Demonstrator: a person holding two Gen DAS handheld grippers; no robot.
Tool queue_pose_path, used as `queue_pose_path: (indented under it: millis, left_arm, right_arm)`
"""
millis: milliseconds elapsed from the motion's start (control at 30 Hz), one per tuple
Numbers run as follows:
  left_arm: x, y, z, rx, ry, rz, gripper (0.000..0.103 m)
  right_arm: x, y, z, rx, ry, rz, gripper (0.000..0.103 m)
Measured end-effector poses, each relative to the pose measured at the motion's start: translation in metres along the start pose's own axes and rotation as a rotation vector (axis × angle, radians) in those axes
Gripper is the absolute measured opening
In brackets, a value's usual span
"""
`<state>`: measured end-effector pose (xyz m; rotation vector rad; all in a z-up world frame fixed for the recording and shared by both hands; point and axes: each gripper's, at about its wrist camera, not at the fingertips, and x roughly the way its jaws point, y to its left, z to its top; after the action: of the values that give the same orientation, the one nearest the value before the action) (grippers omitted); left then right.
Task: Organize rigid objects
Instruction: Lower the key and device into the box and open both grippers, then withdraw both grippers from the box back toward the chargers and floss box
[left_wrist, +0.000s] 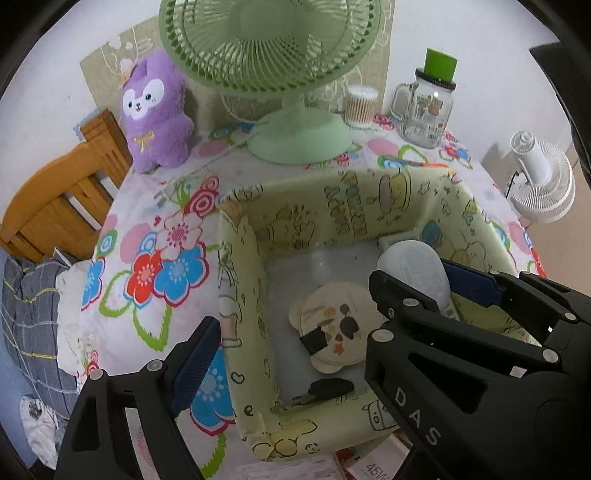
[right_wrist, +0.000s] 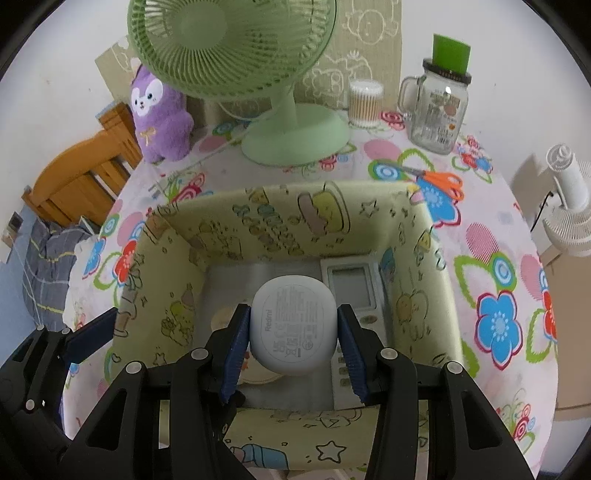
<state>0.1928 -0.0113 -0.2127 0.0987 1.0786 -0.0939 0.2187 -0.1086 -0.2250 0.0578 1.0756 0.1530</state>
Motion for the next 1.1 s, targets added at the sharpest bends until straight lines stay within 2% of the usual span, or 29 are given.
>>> queue_pose_path:
  millis: [200, 333, 500, 667, 800, 867, 1100]
  left_arm:
    - [0.002, -0.001, -0.006, 0.001, 0.022, 0.012, 0.091]
    - [-0.001, 0.000, -0.008, -0.004, 0.012, 0.029, 0.093]
    - [-0.008, -0.001, -0.009, 0.001, -0.003, 0.020, 0.095]
    - [-0.023, -0.004, -0.009, 0.001, -0.035, 0.020, 0.097]
    - [-0.033, -0.005, -0.010, -0.001, -0.054, 0.018, 0.097]
    - [-0.039, -0.005, -0.011, -0.004, -0.063, 0.018, 0.097]
    - [-0.055, -0.006, -0.015, -0.013, -0.083, 0.016, 0.099]
  right_arm:
    - [0.002, -0.002, -0.010, 0.052, 0.003, 0.011, 0.051]
    - [-0.001, 0.000, -0.011, 0.049, -0.012, -0.020, 0.067]
    - [-0.011, -0.002, -0.013, 0.064, -0.028, -0.025, 0.071]
    - [-0.029, -0.001, -0.014, 0.063, -0.067, -0.037, 0.081]
    - [-0.041, -0.002, -0.015, 0.067, -0.081, -0.034, 0.082]
    - [-0.045, -0.002, -0.016, 0.078, -0.078, -0.026, 0.087]
    - [-0.064, 0.003, -0.021, 0.059, -0.102, -0.033, 0.087]
